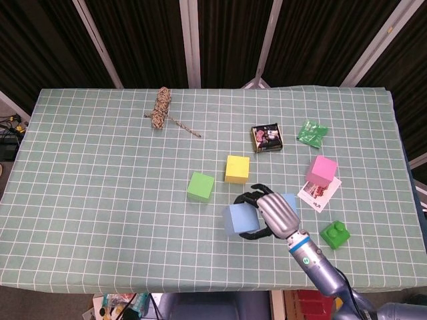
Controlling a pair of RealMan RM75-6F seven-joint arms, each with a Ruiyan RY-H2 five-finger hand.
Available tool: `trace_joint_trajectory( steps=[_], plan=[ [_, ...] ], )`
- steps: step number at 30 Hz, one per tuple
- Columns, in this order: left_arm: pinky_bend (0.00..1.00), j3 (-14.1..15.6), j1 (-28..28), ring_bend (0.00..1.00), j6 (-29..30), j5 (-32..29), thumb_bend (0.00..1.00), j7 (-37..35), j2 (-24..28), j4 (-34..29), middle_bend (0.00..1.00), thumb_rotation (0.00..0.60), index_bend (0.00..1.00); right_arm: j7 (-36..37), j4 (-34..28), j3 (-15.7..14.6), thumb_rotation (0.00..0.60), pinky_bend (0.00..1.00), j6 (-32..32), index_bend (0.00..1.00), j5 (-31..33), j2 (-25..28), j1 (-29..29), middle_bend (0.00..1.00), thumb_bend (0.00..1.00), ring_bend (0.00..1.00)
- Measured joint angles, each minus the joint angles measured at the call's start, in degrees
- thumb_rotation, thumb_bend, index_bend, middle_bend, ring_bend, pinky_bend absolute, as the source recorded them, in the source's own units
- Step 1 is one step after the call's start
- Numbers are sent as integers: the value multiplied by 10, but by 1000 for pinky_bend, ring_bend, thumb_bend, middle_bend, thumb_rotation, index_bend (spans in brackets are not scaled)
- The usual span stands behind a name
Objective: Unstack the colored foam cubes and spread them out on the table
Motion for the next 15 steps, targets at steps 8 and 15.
trace_joint_trajectory(
  steps=[8,15],
  plan=[
    [0,2,4,0,8,3,169,-1,-1,-1,62,600,149,8,52,-48,600,137,10,418,-44,-24,-36,527,123,458],
    [0,3,2,0,8,5,170,5,-3,-2,62,600,148,-5,98,-38,600,125,10,372,-36,-74,-43,429,123,420]
  ],
)
